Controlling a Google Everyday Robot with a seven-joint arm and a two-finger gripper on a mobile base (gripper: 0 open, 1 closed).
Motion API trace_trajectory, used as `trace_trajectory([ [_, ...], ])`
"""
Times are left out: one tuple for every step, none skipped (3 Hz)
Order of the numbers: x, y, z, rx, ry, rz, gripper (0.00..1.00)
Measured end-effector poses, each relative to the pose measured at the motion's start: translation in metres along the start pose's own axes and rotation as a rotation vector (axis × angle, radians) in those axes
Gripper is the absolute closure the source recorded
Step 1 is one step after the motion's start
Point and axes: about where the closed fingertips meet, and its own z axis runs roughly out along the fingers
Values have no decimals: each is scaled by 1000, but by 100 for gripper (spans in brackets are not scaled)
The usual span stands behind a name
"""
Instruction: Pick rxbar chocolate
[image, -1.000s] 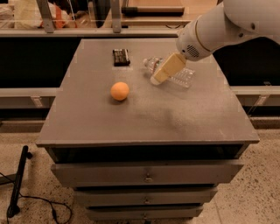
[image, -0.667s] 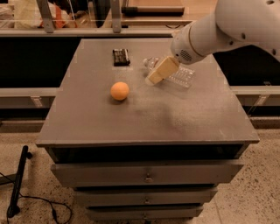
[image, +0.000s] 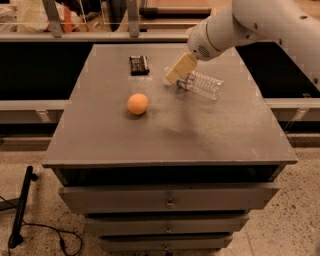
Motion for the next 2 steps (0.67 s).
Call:
trace_trajectory([
  [-6,-18,28,-69,6,-34,0],
  [-11,-27,59,-128,7,-55,0],
])
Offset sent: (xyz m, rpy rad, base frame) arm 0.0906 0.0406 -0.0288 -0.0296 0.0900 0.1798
